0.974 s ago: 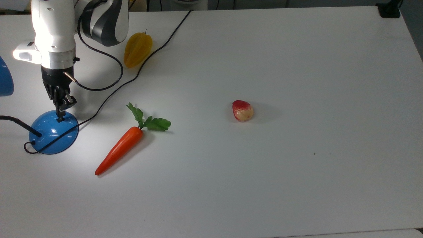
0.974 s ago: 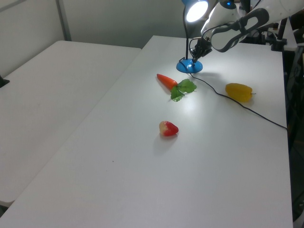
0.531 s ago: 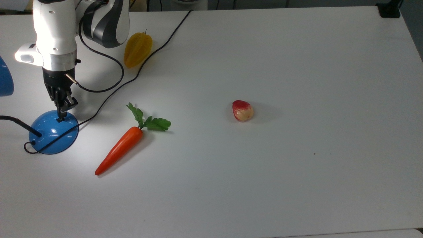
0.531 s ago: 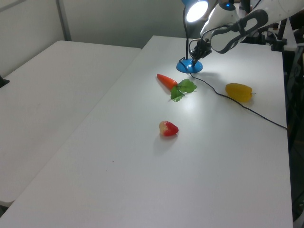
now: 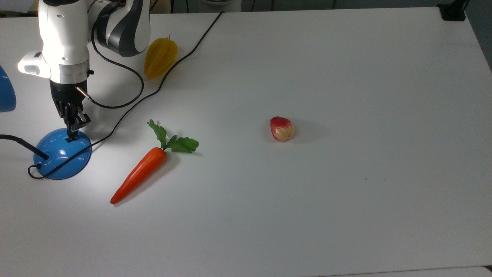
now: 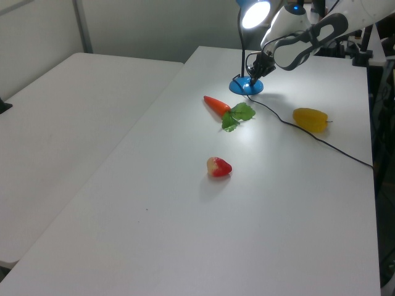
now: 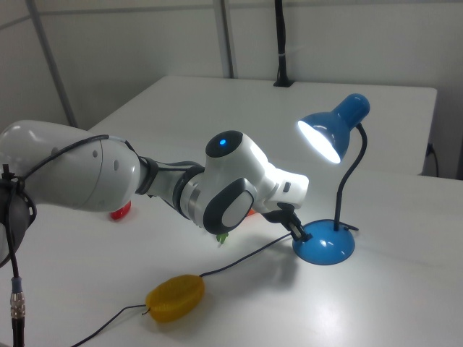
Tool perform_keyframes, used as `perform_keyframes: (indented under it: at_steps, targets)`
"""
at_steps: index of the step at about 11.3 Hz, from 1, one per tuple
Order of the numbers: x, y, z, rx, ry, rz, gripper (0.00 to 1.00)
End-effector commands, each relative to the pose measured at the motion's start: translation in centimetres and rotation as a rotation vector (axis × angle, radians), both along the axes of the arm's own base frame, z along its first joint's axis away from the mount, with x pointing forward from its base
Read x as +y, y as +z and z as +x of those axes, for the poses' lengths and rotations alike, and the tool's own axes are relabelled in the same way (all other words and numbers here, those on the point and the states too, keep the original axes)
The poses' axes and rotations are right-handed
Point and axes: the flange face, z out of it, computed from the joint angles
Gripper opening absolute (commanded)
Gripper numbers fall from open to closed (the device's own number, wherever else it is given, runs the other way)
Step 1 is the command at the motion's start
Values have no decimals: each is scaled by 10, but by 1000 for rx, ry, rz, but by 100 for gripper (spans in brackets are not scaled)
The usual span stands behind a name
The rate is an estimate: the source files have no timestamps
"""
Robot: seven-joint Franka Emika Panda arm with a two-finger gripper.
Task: Turn off lamp
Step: 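Press down on the lamp base switch with the gripper tips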
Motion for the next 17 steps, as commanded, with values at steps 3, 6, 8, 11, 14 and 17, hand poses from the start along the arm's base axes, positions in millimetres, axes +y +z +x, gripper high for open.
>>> perform_keyframes:
  at_steps: [3,6,8,11,14,17]
  targets:
    - [-2,-5,3,-28,-12,-19,0]
    - [-2,-6,3,-28,-11,-19,0]
    - [-3,-7,2,-26,-13,-19,0]
    - [-2,-8,3,-24,-9,-20,0]
    - [-1,-9,2,-18,-3,-25,0]
    - [-1,-19,1,-2,1,-25,0]
